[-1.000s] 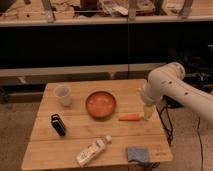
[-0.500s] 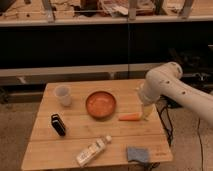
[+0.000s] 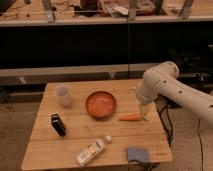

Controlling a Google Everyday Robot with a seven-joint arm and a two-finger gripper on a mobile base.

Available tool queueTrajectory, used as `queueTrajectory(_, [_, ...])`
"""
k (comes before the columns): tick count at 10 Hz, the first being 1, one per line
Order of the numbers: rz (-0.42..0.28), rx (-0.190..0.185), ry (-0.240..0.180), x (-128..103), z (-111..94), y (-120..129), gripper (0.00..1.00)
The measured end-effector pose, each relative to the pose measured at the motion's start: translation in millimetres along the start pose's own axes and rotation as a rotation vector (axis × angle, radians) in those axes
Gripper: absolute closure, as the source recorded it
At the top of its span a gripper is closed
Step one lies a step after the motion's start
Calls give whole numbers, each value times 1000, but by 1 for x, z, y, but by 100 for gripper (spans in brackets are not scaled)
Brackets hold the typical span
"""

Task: Knock the eraser over

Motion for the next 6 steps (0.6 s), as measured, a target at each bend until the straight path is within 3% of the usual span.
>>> queueTrajectory(6, [-28,8,-11,-9,4,-8,20])
